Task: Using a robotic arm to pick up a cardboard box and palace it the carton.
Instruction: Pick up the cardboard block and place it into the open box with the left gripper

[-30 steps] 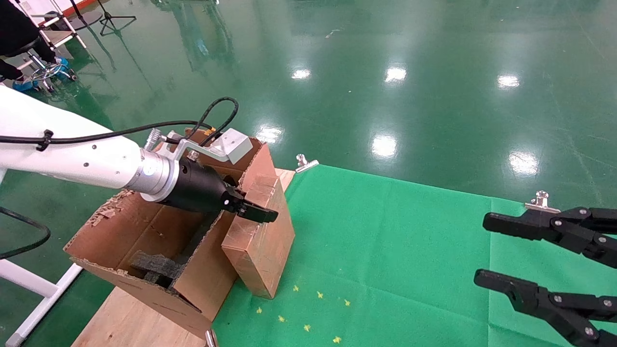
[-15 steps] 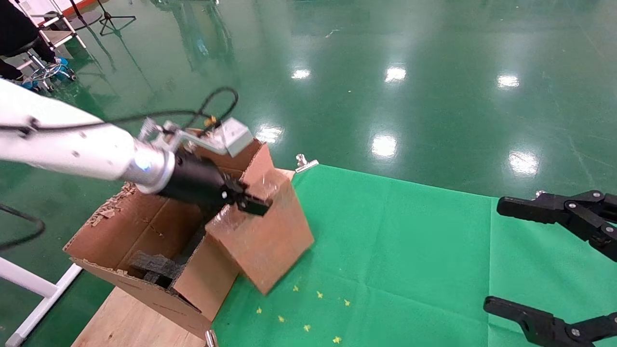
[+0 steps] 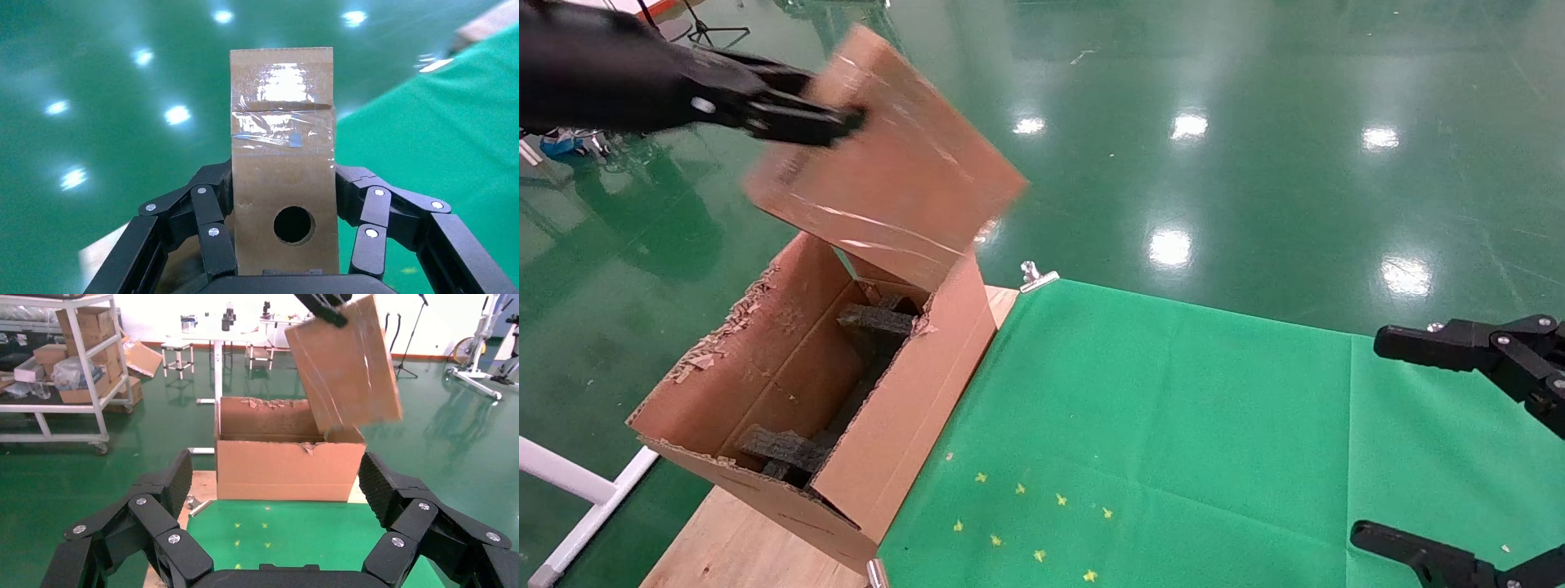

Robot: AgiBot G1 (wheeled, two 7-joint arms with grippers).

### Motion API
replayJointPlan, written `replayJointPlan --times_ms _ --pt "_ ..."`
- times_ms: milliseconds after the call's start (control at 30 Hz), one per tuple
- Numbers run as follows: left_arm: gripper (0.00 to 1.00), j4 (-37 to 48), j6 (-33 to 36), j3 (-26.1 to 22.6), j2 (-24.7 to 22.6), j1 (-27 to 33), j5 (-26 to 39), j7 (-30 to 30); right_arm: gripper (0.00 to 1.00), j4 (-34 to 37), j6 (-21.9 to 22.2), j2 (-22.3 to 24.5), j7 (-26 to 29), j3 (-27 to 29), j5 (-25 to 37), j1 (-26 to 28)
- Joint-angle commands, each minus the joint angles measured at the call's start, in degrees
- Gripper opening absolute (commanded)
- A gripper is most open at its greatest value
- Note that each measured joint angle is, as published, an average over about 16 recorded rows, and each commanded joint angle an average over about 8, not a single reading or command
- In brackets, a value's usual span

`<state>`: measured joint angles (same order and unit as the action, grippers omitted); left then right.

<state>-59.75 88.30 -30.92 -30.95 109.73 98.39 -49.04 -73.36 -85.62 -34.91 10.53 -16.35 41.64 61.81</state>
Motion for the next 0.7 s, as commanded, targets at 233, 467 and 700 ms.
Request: replayJointPlan --times_ms 233,467,700 --pt "0.00 11.64 -1.67 -3.46 0.74 4.40 9.73 9.77 1.00 0.00 0.01 0.01 -0.02 -0.03 -0.02 0.01" --pt "0.00 24.03 -7.95 -6.88 -1.75 2.62 16.82 14.06 1.00 0.00 0.02 0.02 -0.03 -0.06 -0.04 0.01" --pt "0.00 34.20 -14.57 -7.77 -5.30 0.96 19.45 11.60 1.00 0.00 0.04 0.03 -0.04 -0.08 -0.06 0.02"
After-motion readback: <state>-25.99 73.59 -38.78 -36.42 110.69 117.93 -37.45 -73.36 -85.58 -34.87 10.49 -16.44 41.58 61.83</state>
